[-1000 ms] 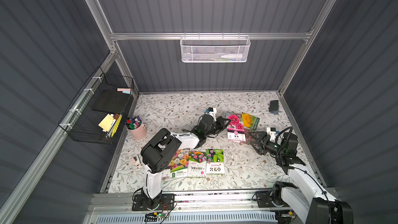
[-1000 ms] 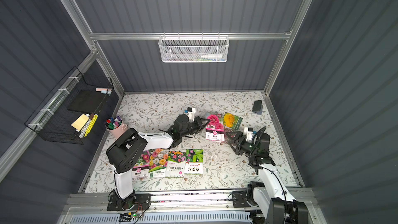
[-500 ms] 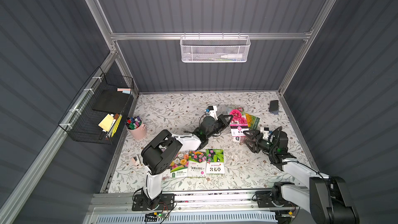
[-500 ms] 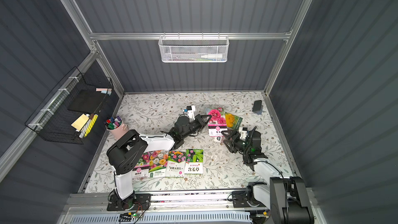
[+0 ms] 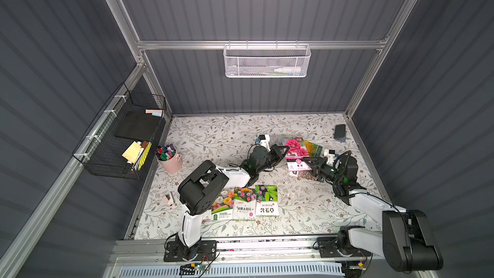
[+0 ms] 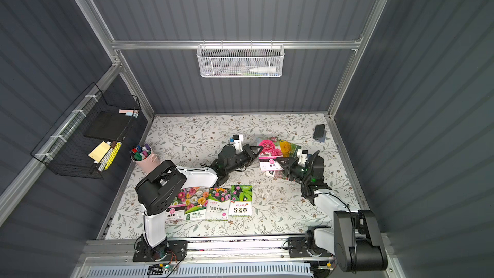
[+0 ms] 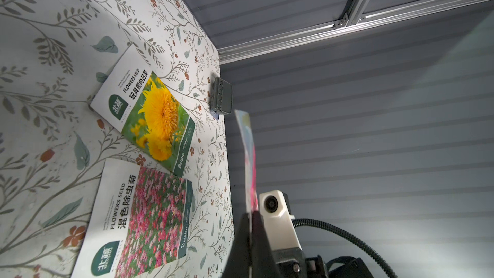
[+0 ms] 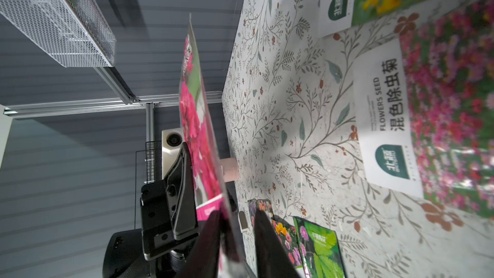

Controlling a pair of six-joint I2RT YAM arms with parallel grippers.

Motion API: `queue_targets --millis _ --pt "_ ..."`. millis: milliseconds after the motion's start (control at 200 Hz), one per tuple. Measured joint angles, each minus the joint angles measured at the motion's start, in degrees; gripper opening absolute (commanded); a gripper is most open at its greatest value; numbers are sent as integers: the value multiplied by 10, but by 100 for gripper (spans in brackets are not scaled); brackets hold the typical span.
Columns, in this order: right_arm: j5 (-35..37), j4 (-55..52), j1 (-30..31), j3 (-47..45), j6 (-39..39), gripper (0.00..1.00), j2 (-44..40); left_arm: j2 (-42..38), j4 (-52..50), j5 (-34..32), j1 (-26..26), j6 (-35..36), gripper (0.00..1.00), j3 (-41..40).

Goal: Arrange the seed packets in a row
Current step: Pick up the seed packet from the center of the board, then place the seed packet at the center of the board.

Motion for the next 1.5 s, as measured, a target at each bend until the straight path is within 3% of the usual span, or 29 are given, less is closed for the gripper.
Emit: queue_targets --millis 85,165,215,285,310,325,495,635,730,920,1176,1501 --pt "-4 11 0 0 3 0 15 0 0 3 0 -1 0 0" --pt "-9 13 0 0 2 0 21 0 0 7 0 -2 2 0" --pt "-10 12 0 0 -1 0 20 0 -1 10 0 -2 25 -1" --pt "-10 -1 0 0 -12 0 11 -1 -8 19 3 -1 71 -2" --pt "-10 -13 0 0 -19 0 2 -3 -13 22 5 0 95 -4" --pt "-8 -19 0 0 -22 0 -5 -4 -17 23 7 0 99 -5" --pt "21 -154 4 -7 -96 0 -144 -51 -130 61 31 36 100 -13" --pt "72 -292 26 -21 -155 0 -289 -133 -294 55 57 121 99 -10" --pt "112 -360 50 -50 -167 0 -373 -179 -387 32 61 178 100 1" --pt "212 -470 131 -118 -155 0 -492 -209 -466 3 60 232 100 1" --pt "334 -511 245 -137 -123 0 -488 -209 -494 -16 60 248 100 -20" --pt "506 -503 414 -125 -72 0 -353 -234 -506 -30 60 259 99 -38"
